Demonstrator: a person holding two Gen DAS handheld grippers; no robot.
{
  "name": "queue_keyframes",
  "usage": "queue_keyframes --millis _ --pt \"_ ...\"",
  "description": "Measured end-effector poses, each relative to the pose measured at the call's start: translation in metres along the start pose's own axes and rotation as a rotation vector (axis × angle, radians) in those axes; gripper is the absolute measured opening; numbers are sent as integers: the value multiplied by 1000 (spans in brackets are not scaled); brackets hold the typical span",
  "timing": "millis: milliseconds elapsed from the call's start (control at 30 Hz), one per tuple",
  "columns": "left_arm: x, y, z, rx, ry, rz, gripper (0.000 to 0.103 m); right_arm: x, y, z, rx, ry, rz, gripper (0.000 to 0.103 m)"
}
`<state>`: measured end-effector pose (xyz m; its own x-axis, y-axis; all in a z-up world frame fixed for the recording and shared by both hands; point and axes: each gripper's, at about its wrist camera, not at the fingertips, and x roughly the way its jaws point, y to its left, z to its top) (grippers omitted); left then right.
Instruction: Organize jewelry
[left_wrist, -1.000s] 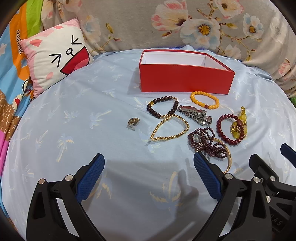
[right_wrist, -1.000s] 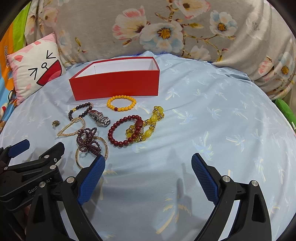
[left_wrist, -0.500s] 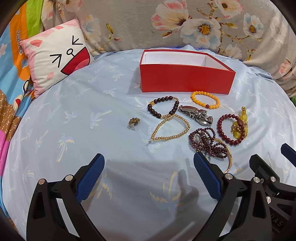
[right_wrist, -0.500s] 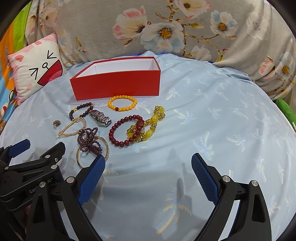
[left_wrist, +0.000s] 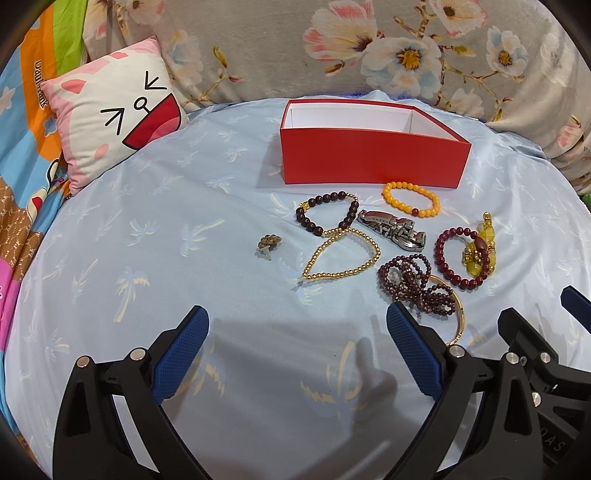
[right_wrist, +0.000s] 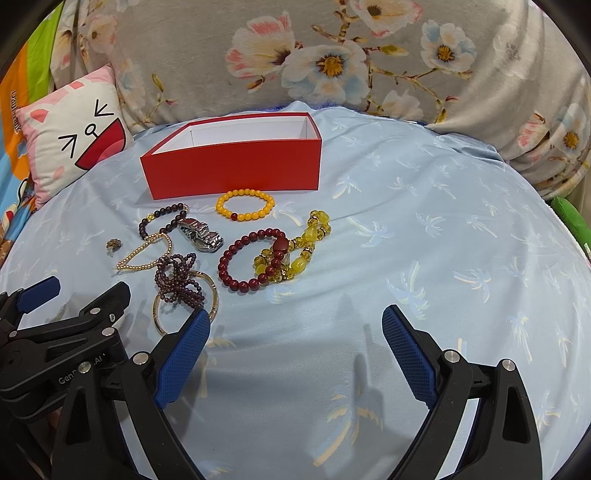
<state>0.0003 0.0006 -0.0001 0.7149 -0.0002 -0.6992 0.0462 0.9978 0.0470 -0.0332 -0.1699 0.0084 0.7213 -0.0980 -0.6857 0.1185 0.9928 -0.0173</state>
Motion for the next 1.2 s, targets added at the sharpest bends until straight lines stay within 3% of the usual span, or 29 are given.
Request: queue_keyframes --millis 1200 --pt "3 -7 -3 1 -3 1 92 -1 -1 0 2 -1 2 90"
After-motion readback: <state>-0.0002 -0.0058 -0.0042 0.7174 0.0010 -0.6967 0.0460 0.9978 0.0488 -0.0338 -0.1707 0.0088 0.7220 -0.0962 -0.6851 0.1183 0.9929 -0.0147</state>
